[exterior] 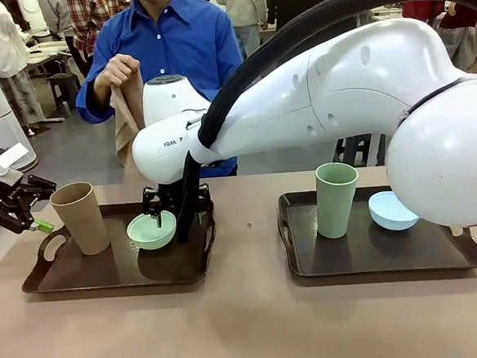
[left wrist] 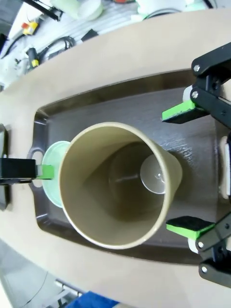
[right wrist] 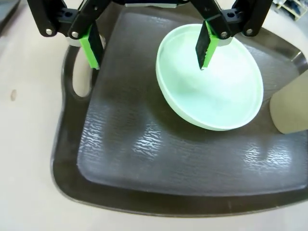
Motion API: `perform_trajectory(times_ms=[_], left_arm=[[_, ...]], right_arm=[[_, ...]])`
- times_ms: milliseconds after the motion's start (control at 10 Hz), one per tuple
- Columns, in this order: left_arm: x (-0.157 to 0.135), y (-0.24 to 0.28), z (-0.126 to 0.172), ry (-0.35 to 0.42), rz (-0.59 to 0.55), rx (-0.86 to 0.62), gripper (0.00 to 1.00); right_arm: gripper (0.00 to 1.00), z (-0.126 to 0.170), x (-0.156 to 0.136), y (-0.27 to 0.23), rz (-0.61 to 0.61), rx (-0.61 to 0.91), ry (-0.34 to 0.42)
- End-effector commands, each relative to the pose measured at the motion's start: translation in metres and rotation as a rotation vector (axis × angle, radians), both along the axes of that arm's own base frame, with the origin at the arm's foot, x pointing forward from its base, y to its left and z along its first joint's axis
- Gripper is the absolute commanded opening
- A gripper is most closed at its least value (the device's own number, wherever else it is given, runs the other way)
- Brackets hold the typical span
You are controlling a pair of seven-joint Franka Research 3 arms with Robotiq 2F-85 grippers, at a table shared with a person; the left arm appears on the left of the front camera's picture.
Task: Set up a tray with a mat and arrange the tableware.
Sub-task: Pick up the Picnic Bowl and Reusable plastic cup from the Handle tray in front of the human's position and hold them in the air.
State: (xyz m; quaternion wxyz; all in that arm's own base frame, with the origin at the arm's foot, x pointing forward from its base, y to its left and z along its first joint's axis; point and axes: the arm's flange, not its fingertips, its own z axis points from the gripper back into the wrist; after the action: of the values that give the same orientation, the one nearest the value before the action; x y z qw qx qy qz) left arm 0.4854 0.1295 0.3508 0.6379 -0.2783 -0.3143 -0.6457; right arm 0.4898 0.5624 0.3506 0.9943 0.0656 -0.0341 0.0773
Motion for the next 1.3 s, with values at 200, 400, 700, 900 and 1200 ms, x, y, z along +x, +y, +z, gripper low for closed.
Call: perform_trajectory(times_ms=[200,400,700,900,1200], left_arm=[[-0.005,-0.020,-0.014,-0.022,-0.021,-0.026,1.00],[-0.005,-0.028,-0.020,-0.016,-0.029,-0.051,1.00],[0.000,-0.040,-0.027,-0.033,-0.016,-0.101,1.00],[0.000,-0.050,-0.032,-0.031,-0.027,-0.101,1.00],[-0.001,-0.052,-0.031,-0.035,-0.042,-0.077,0.47]], right_arm=[[1.00,-0.009,0.010,0.011,0.034,0.001,-0.027],[1.00,-0.013,0.013,0.015,0.045,0.012,-0.026],[0.89,-0.014,0.013,0.014,0.058,0.025,-0.028],[0.30,-0.015,0.012,0.013,0.071,0.033,-0.028],[0.00,-0.014,0.009,0.011,0.089,0.041,-0.023]])
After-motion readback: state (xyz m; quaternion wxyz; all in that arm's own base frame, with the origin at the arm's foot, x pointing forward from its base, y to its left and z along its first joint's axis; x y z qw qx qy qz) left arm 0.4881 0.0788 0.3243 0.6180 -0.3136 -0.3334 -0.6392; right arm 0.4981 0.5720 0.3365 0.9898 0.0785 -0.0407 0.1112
